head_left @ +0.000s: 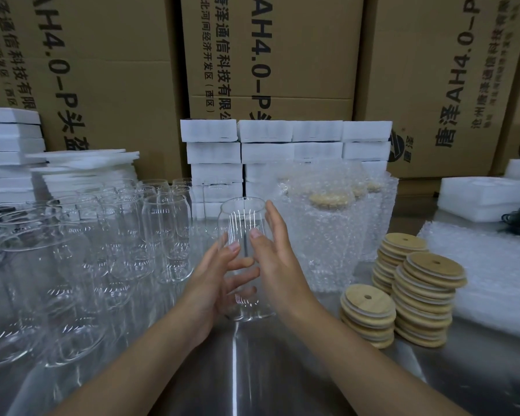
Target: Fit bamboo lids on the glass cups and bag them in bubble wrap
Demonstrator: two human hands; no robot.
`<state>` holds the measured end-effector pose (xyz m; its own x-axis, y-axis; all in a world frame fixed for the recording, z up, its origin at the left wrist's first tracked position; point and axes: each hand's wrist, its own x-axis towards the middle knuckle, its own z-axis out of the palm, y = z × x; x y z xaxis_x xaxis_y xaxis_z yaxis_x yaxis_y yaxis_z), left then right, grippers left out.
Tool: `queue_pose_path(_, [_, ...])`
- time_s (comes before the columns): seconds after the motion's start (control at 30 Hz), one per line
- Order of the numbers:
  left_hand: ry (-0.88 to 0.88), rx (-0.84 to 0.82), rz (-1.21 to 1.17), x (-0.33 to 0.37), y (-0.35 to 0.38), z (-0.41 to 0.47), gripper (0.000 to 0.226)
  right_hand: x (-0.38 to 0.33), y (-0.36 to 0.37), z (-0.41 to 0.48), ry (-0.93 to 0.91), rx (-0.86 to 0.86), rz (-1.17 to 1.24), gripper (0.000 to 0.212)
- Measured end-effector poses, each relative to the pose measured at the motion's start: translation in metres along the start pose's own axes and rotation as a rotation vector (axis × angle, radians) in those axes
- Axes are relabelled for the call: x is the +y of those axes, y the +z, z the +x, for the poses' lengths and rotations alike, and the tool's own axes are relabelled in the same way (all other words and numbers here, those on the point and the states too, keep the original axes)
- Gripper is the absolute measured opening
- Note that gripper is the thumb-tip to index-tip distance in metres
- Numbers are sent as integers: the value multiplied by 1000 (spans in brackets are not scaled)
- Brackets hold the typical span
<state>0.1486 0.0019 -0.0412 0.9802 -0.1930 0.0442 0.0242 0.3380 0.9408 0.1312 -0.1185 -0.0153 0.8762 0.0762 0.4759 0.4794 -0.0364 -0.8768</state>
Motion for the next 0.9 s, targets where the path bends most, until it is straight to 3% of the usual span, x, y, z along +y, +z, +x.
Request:
queue_pose_path(0.23, [-65,-27,-48,-3,-5,4,54,1,-3,3,29,-35,57,51])
queue_pose_path(0.37, [-79,-40,-97,-2,-3,4,46,3,0,2,19,-27,57,53])
queue_pose_path(0.53, [-30,-33,36,-2,-3,4,57,2,2,0,-16,19,-23,55])
queue_pose_path(0.7, [62,-52,113,-4,0,-2,98,5,3,-2,-42,21,-86,58])
queue_pose_path(0.9, [89,-55,158,-3,2,-2,101,7,4,-1,-4,20,-118,58])
